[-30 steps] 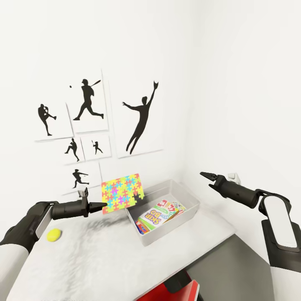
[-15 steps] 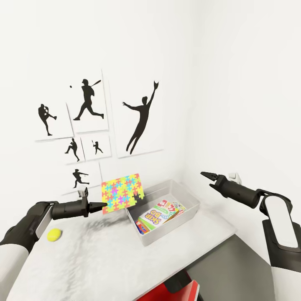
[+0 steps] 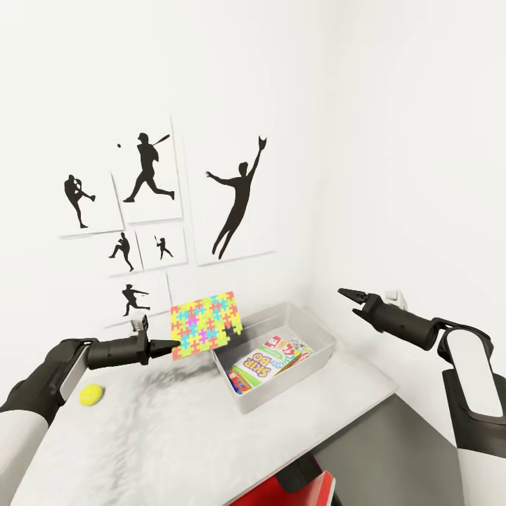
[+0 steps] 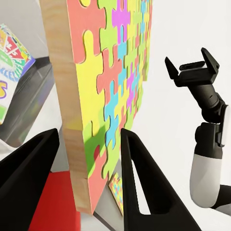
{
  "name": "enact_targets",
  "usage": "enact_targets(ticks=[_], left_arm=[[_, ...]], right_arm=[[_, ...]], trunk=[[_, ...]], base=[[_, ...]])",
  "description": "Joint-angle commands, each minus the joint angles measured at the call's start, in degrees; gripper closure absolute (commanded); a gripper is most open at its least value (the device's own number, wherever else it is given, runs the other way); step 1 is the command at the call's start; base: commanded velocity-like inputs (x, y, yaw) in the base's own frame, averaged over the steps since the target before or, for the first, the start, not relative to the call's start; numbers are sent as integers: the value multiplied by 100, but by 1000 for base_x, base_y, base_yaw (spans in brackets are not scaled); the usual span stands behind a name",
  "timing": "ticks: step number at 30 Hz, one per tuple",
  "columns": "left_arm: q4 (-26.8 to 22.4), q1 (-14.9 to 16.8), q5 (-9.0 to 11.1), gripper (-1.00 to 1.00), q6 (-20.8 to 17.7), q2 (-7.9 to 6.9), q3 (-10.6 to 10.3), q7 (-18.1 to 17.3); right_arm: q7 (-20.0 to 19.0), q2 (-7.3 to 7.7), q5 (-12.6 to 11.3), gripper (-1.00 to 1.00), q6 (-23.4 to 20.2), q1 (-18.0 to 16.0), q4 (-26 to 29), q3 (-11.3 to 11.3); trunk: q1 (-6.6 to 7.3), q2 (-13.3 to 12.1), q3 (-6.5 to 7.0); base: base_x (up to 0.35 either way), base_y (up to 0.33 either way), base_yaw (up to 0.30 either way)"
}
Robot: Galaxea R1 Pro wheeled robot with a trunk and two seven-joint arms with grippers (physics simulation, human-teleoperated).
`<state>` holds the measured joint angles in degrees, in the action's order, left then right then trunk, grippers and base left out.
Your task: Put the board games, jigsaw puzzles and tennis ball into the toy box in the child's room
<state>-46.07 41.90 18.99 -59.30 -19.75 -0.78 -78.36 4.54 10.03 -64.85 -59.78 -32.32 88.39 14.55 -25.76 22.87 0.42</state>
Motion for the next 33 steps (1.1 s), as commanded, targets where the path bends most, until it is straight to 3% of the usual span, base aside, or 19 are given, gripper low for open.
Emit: enact_targets(ticks=[1,11,14,17,20,24,29,33], left_arm=[[2,2,16,100,-52,-3,-9,-13],[2,4,16,100,-48,-3,-8,-13],[2,3,17,100,-51,-3,-8,-13],[2,2,20,100,-49,-6,-9,-13],[2,2,25,100,-47,-4,-7,-13],[2,2,22,100,-47,-3,-3,-13],[2,2,33,100,-47,-3,0,-13],[-9,2,45,100,-47,8,-8,-6]], right_arm=[[52,-10,-48,-100,-22,-3,5,1],[21,-16,-37,-100,-22,-21,17,21],[-199,-4,-55,-100,-22,-6,75,149],[-774,-11,-59,-100,-22,310,109,336],[-1765,-55,-26,-100,17,1083,122,520],[-2461,-79,-11,-100,834,1891,132,502],[-3109,-46,6,-100,1235,2163,199,185],[-3239,-8,30,-100,1277,2196,195,207]], trunk=[[-2,5,-3],[-2,5,-3],[-2,5,-3],[-2,5,-3],[-2,5,-3],[-2,5,-3],[-2,5,-3],[-2,5,-3]], base=[[0,0,0],[0,0,0],[0,0,0],[0,0,0],[0,0,0],[0,0,0],[0,0,0],[0,0,0]])
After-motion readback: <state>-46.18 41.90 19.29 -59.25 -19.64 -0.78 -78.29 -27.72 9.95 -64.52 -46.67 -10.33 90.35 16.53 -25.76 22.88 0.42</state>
